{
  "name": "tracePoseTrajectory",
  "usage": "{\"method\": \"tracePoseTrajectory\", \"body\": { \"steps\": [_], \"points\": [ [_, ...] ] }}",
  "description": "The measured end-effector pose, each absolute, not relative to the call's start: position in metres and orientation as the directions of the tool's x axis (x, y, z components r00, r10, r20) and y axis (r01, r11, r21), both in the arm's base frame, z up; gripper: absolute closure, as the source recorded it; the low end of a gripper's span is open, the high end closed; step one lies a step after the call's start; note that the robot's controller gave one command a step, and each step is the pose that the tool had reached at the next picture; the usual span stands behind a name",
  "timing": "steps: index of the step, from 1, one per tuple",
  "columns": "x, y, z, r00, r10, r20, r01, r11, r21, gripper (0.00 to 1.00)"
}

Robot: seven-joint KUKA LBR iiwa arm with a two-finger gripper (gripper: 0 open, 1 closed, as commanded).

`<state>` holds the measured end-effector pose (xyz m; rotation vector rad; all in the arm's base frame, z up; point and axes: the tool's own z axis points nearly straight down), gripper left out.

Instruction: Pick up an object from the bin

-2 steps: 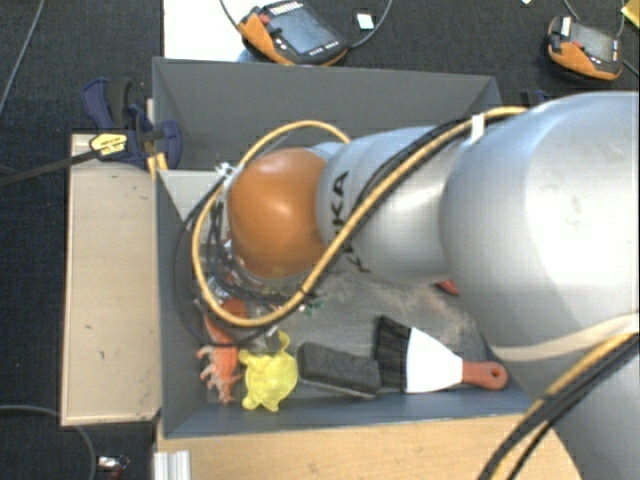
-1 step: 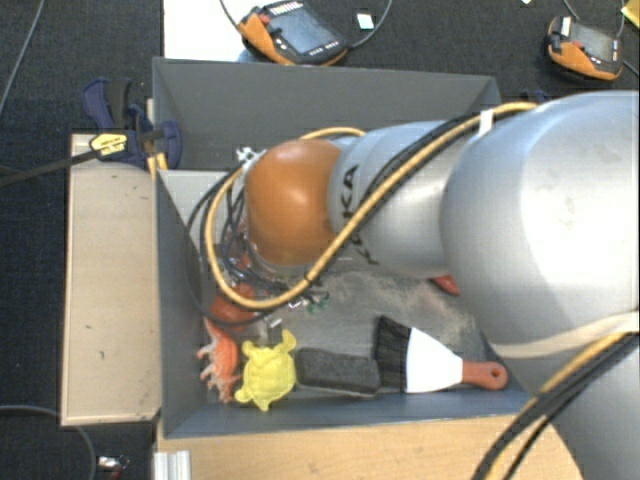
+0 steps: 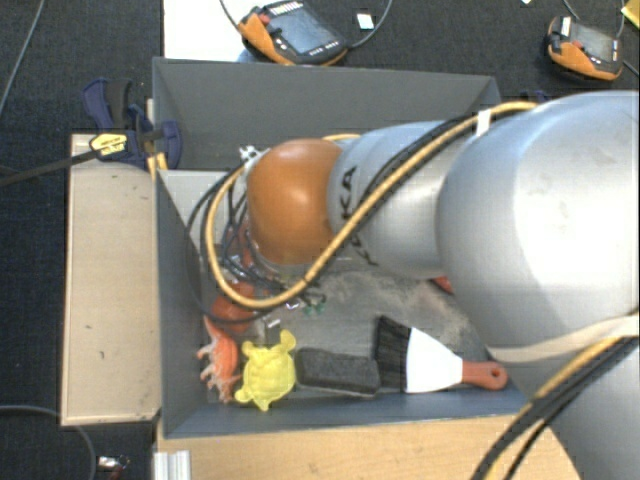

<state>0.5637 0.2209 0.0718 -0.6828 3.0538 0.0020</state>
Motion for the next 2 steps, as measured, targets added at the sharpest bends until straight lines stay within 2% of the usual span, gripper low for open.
{"method": "tracePoseTrajectory", "body": {
  "steps": [1, 2],
  "points": [
    [0.517, 0.243, 0.072, -0.81, -0.586, -0.019, -0.586, 0.81, -0.006, 0.0],
    [0.566, 0.213, 0.071, -0.873, -0.486, -0.022, -0.486, 0.874, -0.005, 0.0]
  ]
}}
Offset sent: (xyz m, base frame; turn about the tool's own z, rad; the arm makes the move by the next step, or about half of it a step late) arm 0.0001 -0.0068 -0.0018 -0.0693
